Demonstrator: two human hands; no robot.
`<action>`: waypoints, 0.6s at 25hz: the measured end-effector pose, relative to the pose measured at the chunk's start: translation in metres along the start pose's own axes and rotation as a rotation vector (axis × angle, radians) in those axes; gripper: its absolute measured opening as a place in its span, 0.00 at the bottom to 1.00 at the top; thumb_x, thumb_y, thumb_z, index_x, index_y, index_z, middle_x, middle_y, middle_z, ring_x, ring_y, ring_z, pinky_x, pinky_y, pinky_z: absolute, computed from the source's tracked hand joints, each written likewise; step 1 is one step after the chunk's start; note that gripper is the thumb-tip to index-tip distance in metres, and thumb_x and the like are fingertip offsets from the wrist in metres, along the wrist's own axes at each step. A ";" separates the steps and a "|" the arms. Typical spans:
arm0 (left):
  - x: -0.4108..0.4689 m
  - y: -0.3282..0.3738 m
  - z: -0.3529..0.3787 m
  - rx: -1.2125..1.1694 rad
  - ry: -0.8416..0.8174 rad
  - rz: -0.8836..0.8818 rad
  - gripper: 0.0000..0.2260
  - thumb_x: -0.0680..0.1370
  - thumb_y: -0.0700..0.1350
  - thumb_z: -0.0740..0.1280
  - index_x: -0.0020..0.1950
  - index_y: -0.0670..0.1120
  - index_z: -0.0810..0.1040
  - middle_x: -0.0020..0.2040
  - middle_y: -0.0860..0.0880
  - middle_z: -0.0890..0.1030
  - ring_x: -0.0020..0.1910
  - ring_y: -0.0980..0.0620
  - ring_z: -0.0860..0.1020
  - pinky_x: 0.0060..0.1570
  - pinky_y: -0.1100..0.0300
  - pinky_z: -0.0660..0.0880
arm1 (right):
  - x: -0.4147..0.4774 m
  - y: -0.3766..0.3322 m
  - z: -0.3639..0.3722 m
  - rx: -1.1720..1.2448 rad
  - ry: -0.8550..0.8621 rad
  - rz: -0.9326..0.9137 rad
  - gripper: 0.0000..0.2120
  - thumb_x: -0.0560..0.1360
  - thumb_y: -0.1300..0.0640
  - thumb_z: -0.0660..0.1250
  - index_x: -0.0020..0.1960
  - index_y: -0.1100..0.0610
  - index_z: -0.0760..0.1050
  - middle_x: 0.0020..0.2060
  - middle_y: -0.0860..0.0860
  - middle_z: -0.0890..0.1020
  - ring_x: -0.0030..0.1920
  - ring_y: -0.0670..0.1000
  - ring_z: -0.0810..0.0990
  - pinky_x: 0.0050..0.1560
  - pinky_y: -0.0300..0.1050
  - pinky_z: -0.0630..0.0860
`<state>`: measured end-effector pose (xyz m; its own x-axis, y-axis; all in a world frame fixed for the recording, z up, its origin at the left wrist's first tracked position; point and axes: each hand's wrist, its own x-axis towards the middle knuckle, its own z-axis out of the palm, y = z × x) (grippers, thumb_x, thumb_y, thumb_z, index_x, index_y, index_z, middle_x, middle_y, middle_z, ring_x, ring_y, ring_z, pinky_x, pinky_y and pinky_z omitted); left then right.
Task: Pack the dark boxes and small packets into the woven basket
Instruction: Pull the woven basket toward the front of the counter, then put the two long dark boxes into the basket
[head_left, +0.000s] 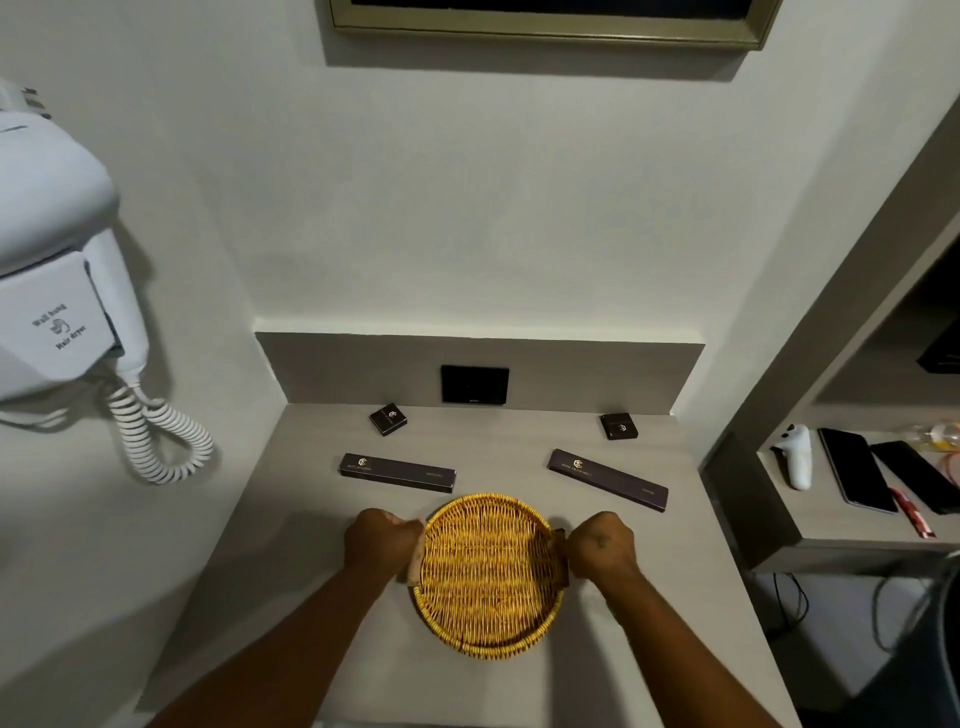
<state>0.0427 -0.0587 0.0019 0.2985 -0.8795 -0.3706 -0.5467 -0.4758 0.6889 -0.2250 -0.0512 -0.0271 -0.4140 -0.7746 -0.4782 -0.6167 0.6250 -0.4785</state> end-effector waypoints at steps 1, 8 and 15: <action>0.009 0.000 -0.008 0.099 0.015 0.073 0.12 0.74 0.47 0.72 0.32 0.45 0.77 0.31 0.47 0.79 0.33 0.49 0.79 0.38 0.58 0.76 | 0.006 0.001 -0.011 -0.054 0.005 -0.045 0.15 0.71 0.49 0.76 0.40 0.62 0.83 0.36 0.55 0.84 0.38 0.51 0.82 0.36 0.40 0.75; 0.127 0.019 -0.076 0.746 -0.102 0.446 0.19 0.69 0.40 0.69 0.61 0.40 0.76 0.58 0.39 0.79 0.59 0.38 0.77 0.58 0.49 0.75 | 0.094 0.016 -0.084 -0.404 0.058 -0.083 0.15 0.72 0.58 0.74 0.57 0.59 0.79 0.51 0.56 0.82 0.51 0.56 0.81 0.52 0.48 0.80; 0.186 0.014 -0.058 1.000 -0.356 0.537 0.25 0.68 0.42 0.70 0.65 0.44 0.73 0.64 0.42 0.75 0.64 0.43 0.73 0.63 0.54 0.71 | 0.139 0.017 -0.081 -0.557 -0.080 -0.135 0.20 0.69 0.53 0.77 0.58 0.57 0.76 0.54 0.55 0.80 0.50 0.53 0.79 0.53 0.46 0.79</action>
<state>0.1355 -0.2294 -0.0215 -0.3028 -0.8432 -0.4442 -0.9505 0.3014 0.0757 -0.3467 -0.1562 -0.0419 -0.2685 -0.8205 -0.5047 -0.9290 0.3590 -0.0894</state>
